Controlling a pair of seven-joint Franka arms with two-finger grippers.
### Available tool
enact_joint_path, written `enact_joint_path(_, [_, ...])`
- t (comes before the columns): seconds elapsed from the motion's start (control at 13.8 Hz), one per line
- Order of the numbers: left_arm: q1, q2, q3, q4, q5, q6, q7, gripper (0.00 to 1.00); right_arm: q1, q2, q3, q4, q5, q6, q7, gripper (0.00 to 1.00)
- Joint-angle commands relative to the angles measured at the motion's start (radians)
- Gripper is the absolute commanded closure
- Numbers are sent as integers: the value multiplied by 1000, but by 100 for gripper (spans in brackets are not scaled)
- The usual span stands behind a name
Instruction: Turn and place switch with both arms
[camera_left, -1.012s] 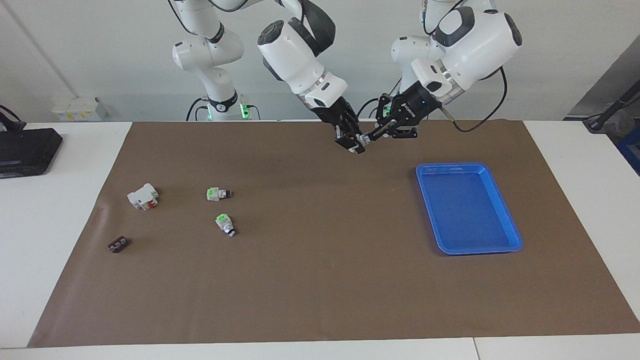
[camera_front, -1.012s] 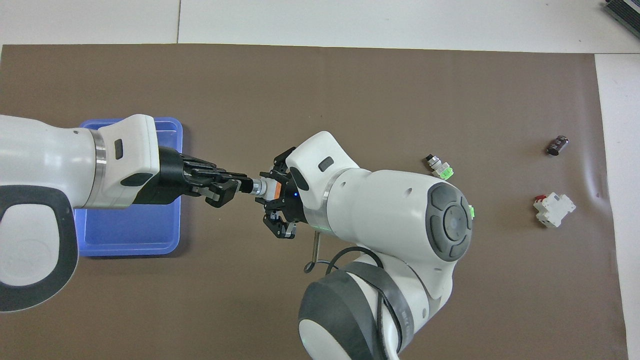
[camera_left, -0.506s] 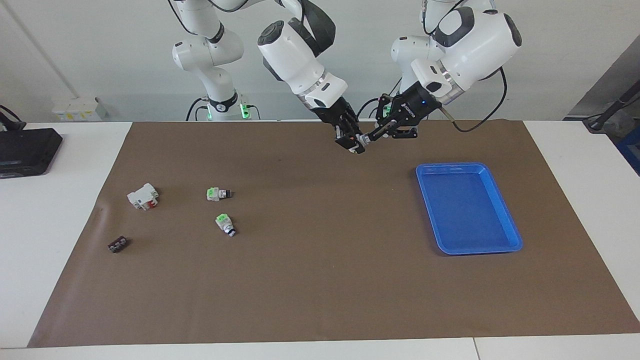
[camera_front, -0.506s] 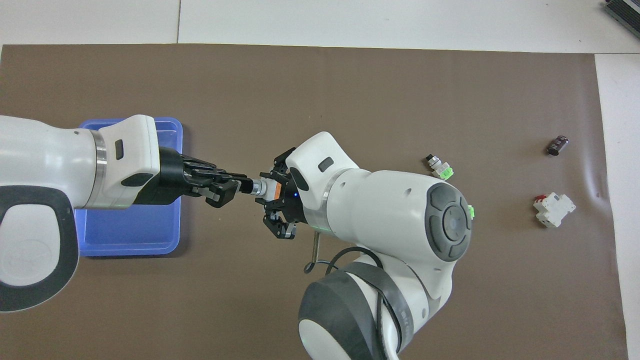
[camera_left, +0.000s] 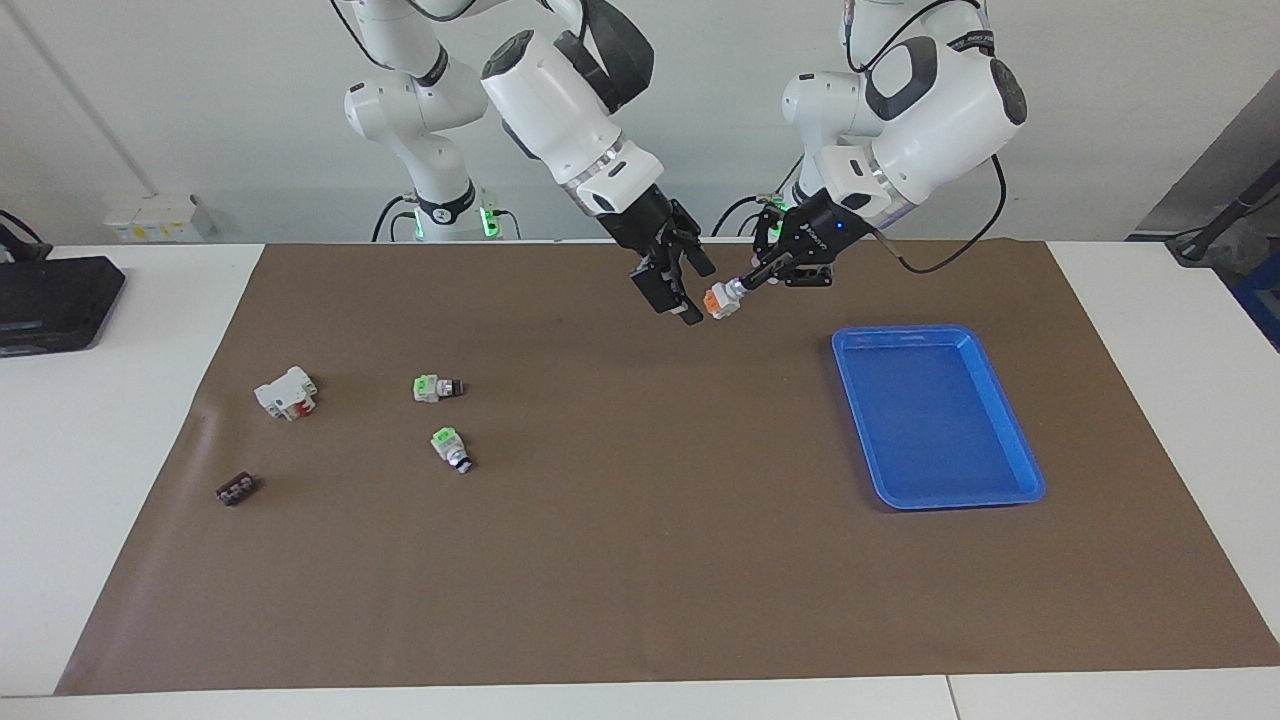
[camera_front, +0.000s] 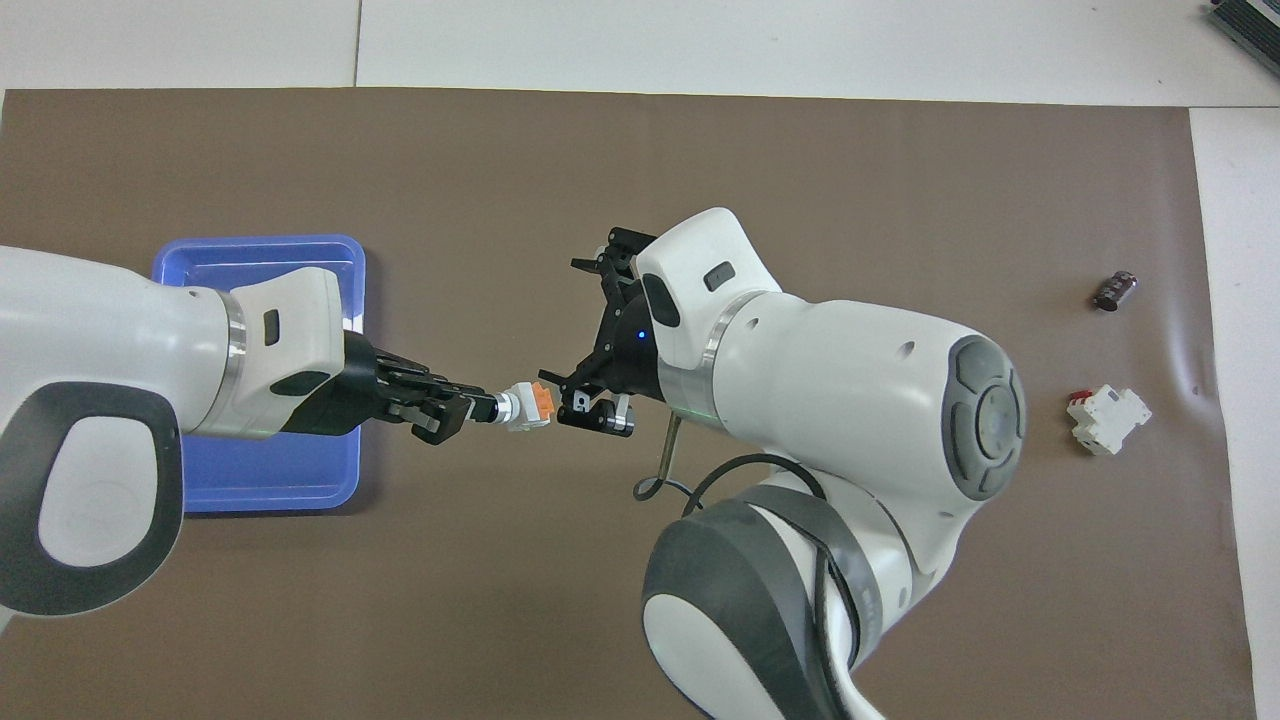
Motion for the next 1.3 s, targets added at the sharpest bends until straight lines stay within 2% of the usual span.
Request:
enact_joint_path(0.0, [22, -36, 3, -28, 58, -15, -53, 100, -47, -12, 7, -4, -25, -11, 27, 0])
enact_joint_path(0.14, [37, -35, 3, -30, 138, -24, -82, 100, -99, -21, 6, -2, -25, -25, 29, 0])
enact_joint_path(0.29, [89, -35, 3, -38, 177, -40, -82, 100, -162, -25, 4, -2, -25, -35, 32, 0])
enact_joint_path(0.58, [193, -27, 3, -65, 336, -41, -82, 100, -292, -25, 4, -2, -25, -54, 38, 0])
enact_joint_path(0.72, [245, 16, 2, -78, 425, -40, -82, 100, -325, -24, -3, 1, -29, -73, 81, 0])
enact_joint_path(0.87, [258, 49, 5, -78, 496, -28, -82, 100, -354, -22, -5, 1, -119, -74, 192, 0])
enact_joint_path(1.01, [316, 72, 5, -71, 563, -14, -82, 100, -383, -18, -5, 7, -335, -79, 436, 0])
enact_joint_path(1.08, [334, 86, 5, -65, 604, -11, -82, 100, -388, -15, -5, 11, -400, -91, 555, 0])
enact_joint_path(1.23, [374, 115, 5, -65, 663, 8, -82, 100, -392, -18, -8, 33, -460, -158, 744, 0])
